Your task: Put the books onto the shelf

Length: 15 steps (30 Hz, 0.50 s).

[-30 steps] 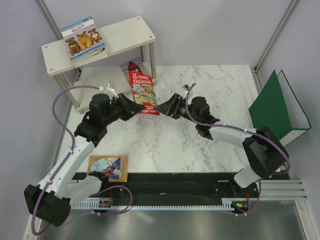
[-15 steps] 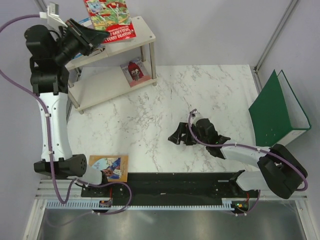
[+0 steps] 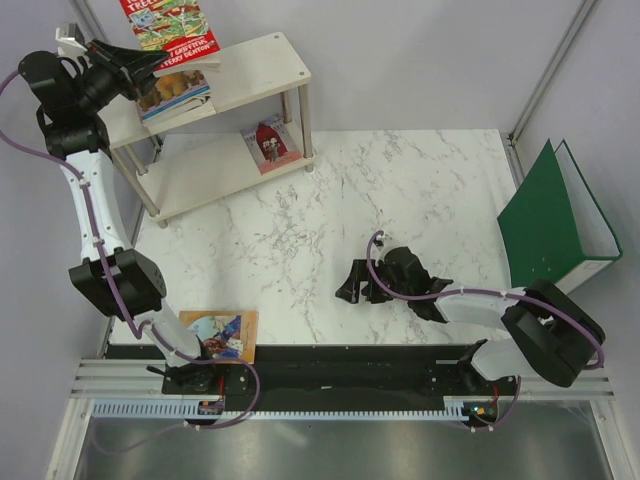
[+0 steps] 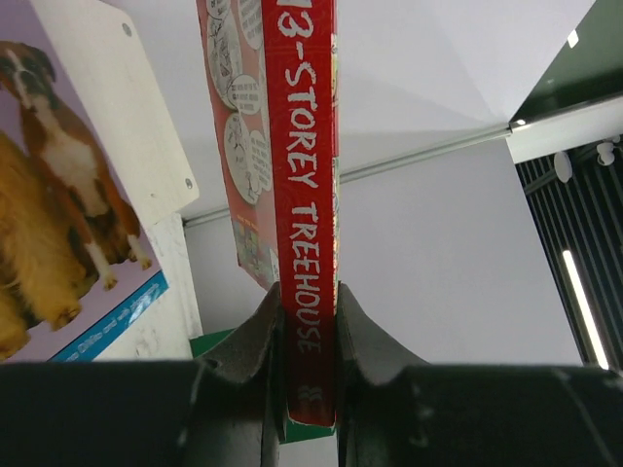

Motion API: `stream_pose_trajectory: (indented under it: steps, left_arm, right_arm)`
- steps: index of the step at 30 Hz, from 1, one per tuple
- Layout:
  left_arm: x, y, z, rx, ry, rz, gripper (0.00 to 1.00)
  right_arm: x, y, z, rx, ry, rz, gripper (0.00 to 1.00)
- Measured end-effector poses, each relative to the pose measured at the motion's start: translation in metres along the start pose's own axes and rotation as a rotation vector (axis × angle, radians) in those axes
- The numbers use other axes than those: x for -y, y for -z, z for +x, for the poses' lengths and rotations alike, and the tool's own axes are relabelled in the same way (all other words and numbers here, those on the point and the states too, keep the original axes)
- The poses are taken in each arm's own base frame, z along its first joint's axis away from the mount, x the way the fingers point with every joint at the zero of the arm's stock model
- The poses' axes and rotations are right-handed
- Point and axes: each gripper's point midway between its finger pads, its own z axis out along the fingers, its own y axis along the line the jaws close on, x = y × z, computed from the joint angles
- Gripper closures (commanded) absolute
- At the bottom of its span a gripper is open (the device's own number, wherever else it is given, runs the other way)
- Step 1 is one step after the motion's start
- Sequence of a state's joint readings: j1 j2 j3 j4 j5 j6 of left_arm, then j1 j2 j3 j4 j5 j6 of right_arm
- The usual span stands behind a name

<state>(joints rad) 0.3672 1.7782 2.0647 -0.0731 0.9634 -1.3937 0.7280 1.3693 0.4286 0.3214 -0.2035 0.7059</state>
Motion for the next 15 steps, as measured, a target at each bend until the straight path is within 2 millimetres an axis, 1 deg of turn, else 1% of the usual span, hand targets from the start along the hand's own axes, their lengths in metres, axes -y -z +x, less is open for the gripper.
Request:
stream_pose_trajectory:
  steps: [2,7,10,15]
  left_arm:
    - [-0.004,0.008,-0.007,0.008,0.012,-0.009,0.98]
    - [-0.009,0.025,-0.016,-0.002,0.013,-0.02,0.98]
    - [-0.013,0.031,-0.015,-0.022,0.025,-0.026,0.98]
    - [-0.023,0.033,-0.012,-0.041,0.073,-0.054,0.98]
  right_arm:
    - [-0.001,-0.001,0.0,0.0,0.003,-0.005,0.02]
    - [-0.003,-0.004,0.001,0.002,0.008,-0.017,0.02]
    - [-0.005,-0.005,0.001,0.003,0.009,-0.028,0.02]
    - [-0.008,-0.007,0.001,0.0,0.009,-0.045,0.02]
